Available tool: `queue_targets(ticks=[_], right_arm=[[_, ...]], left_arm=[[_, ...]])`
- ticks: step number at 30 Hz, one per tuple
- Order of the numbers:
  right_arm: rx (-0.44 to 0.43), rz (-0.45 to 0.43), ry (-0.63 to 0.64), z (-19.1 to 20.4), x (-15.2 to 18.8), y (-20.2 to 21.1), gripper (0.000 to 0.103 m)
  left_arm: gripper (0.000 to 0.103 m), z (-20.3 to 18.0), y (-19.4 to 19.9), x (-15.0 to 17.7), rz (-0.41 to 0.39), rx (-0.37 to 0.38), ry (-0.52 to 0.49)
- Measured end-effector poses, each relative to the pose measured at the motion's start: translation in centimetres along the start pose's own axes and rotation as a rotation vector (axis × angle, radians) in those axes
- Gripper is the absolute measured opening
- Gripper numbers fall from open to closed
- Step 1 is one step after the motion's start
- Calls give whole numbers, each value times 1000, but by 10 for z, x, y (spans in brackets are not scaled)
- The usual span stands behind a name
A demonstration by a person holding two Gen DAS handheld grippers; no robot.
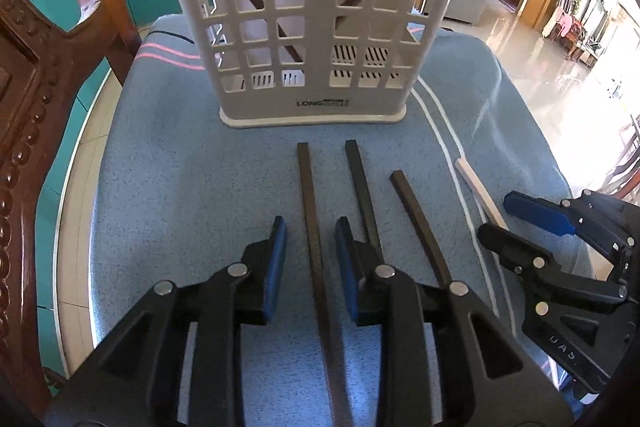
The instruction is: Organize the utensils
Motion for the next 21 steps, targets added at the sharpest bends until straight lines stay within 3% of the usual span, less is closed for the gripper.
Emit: queue_targets(ticks=[21], right_arm=[[-23,-2,-25,-3,4,2,33]], left_arm=[[27,1,5,10,-31,-15,8]])
Point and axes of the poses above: each gripper's, at about its wrist camera, not at the fingertips, and y roughly against the way its jaws point, z to its left, x to its underside, the point moved 6 cm from there along -y, roughly the way its jaws point, and after that the axes turned 14 degrees about z, right-handed, at the moved point
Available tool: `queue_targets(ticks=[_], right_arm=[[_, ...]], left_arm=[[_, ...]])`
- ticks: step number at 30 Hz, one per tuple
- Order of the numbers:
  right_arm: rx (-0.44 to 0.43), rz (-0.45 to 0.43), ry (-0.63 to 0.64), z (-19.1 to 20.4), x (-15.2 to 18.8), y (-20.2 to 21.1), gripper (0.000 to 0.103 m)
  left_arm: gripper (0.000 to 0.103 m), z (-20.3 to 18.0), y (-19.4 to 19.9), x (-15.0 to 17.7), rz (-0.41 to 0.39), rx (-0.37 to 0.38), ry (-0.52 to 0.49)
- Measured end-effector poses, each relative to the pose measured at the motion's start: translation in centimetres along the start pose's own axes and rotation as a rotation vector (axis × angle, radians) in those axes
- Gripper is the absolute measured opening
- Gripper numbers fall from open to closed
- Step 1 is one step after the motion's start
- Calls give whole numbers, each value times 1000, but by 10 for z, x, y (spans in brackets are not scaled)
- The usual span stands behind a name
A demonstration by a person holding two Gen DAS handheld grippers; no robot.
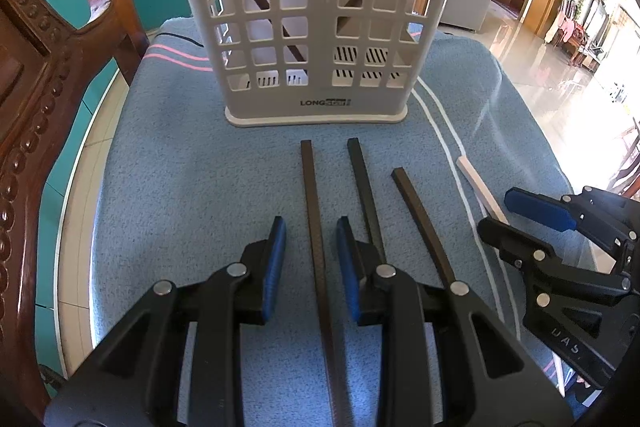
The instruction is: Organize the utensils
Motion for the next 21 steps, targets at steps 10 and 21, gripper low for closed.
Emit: queue_targets(ticks=[10,21], right_arm=[[-28,-3,-12,-2,-3,0,6],[-15,-35,-32,-10,-8,6,6]], left_arm=[[22,-2,2,-1,-7,-6,-13],[7,-1,2,1,-20,-3,0]])
Point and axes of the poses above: each gripper's, at about its wrist camera, not at the fingertips, and y roughly against the way its jaws point, z to its left, x to its underside, the point moved 6 cm from there along -y, roughly the way its jaws point, and after that the axes turned 14 degrees about z, right-handed, at the moved point
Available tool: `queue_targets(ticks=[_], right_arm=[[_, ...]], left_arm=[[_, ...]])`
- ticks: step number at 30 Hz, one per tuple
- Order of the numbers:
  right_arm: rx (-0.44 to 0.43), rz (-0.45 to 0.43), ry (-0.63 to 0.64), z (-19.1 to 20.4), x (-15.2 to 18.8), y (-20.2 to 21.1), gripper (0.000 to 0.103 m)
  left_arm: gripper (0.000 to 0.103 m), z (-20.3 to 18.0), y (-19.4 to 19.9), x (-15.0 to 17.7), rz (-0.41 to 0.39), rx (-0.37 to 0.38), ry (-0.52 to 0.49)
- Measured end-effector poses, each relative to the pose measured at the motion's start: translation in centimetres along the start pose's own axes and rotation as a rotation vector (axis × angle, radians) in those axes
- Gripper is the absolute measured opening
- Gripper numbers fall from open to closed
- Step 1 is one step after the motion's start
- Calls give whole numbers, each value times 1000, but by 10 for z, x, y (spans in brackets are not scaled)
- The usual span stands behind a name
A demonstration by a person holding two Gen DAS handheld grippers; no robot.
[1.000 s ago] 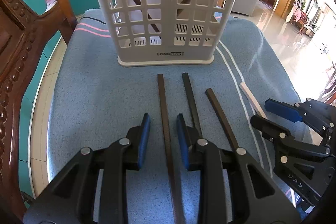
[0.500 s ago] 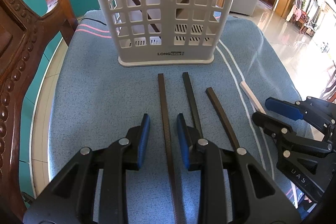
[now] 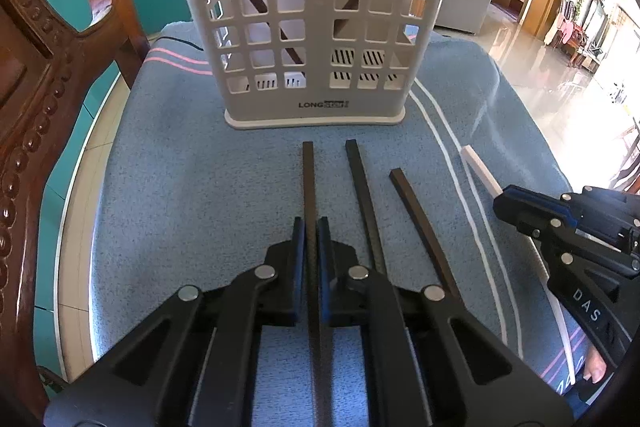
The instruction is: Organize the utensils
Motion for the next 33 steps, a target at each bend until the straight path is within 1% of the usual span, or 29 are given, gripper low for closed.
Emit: queue_targets(ticks=[3,6,9,12,16,18,20,22,24,26,28,30,31,33], right_arm=[[-6,-18,-6,-1,-2,4,6],[-15,-59,-10,-1,-4,15,6],[-27,-123,1,0,-8,35,6],[-71,-203,14,2,-10,65,6],[-160,-316,30,8,-12,119,6],[-199,-372,39,12,-15,150,6],[-237,-408,39,13,-21,172,6],[-269,-447,41,15,-34,197,6],[-278,-500,43,15,-53,223,7],[-288,-543,39,13,-71,245,6],[-304,-594,30,11,-92,269,6],[-311,-642,6,7,-111,286,6],[-300,-668,-9,5,-123,293,6],[-265,-689,-30,7,-131,298,6]], left_arm=[[7,1,1,1,-6,-1,10],[7,0,12,3,-38,-6,12],[7,-1,38,4,-113,1,3],[7,2,66,8,-171,25,14],[7,5,112,11,-255,53,24],[7,6,139,8,-307,66,17],[7,6,165,3,-359,77,15],[7,11,197,-5,-417,104,23],[7,18,227,-19,-471,129,33],[7,28,259,-38,-541,144,52],[7,39,291,-57,-614,143,79],[7,46,313,-75,-675,133,104],[7,49,319,-83,-694,124,116],[7,53,328,-97,-728,98,143]])
Point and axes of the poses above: each gripper's, at about its wrist camera, not at the fingertips, and y roughly against the way its jaws point, z to its left, x to its underside, the point moved 6 cm from there along -y, roughly the way its jaws point, and after that the axes turned 14 degrees about z, right-handed, at the moved point
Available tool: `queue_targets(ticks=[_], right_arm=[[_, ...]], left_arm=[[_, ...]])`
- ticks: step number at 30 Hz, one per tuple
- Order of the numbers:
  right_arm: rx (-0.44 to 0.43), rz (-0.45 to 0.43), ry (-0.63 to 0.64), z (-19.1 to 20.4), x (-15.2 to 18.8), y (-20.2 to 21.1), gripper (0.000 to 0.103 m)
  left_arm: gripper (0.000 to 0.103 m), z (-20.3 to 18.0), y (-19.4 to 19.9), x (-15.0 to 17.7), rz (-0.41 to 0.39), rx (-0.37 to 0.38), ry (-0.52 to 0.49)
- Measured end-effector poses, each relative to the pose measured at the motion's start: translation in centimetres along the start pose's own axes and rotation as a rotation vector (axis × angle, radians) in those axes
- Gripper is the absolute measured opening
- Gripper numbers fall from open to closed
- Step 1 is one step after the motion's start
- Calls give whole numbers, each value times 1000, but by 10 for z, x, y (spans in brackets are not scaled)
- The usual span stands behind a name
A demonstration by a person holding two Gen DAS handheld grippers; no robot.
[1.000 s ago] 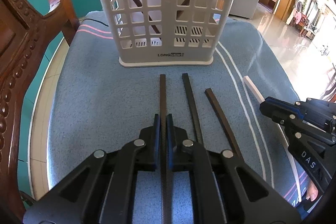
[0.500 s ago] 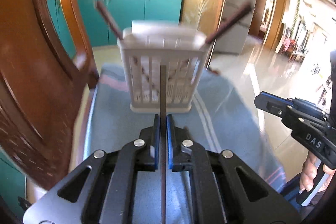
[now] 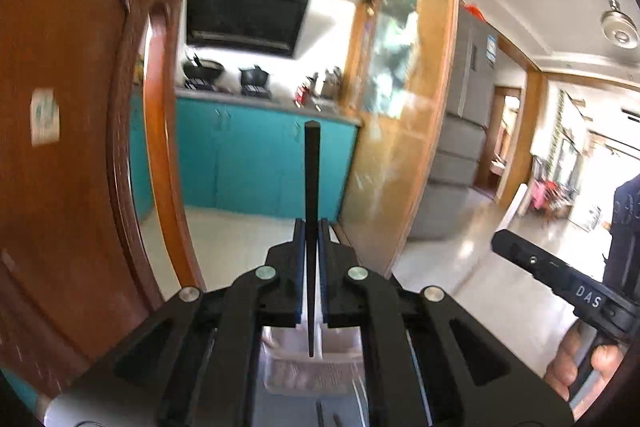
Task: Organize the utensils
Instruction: 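Lift both held chopsticks up over the white basket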
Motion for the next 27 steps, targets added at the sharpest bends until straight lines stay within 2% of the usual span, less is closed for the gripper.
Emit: queue_targets(ticks=[3,7,13,19,24,27], right_arm=[[42,3,1,-4,-6,-18,6],[90,24,21,-9,5,-44,6],[129,69,47,-11,22,-69,6],[129,101,34,-16,33,-85,6],[74,63,-8,-15,16,-75,6],[73,-9,-28,-15,-2,-58,6]], left_arm=[[7,0,-15,-12,-27,-70,-7],[7,-4,-39,-5,-2,-124,-38],[7,-5,-64,4,44,-145,-60],[7,2,-91,10,89,-157,-52],[7,11,-114,19,149,-151,-21],[7,15,-121,21,163,-152,-9]])
Point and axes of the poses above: each gripper's, at about its wrist camera, not at the fingertips, and y roughly against the way its jaws point, z to its left, x to its underside, the point moved 6 cm from there along -y, roughly the way its jaws point, and after that the axes turned 14 degrees about z, right-handed, at the moved point
